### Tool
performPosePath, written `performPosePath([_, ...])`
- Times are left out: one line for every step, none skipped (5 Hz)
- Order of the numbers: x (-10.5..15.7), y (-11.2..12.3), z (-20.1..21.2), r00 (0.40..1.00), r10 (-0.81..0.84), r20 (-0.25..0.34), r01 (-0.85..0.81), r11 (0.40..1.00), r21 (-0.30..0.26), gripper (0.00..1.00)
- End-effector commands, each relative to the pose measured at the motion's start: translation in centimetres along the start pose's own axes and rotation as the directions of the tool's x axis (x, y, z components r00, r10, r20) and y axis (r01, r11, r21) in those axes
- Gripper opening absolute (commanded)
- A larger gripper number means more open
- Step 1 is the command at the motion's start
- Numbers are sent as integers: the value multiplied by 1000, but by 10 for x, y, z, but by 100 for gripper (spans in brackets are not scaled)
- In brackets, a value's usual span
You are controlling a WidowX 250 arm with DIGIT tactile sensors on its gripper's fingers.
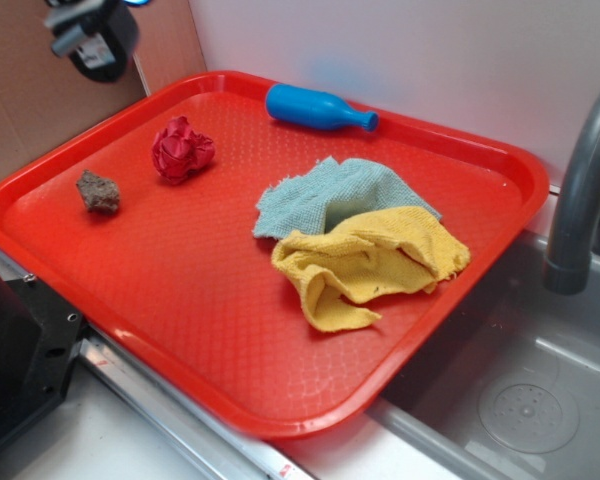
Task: Grab the yellow cloth.
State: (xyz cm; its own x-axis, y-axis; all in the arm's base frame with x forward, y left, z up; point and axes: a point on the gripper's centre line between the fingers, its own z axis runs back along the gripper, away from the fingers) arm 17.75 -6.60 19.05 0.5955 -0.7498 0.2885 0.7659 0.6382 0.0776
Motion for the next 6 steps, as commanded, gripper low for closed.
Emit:
performPosePath([30,-9,-45,994,-95,45,97,994,-41,100])
performPosePath([35,-19,-67,986,-141,83,148,986,-78,100])
performPosePath([42,-31,-94,987,-150,54,154,984,-94,100])
performPosePath([45,-35,-121,990,-139,16,140,986,-89,100])
performPosePath([47,-34,-154,991,-133,-33,130,989,-71,100])
performPosePath([47,-29,-176,988,-135,-80,131,990,-55,100])
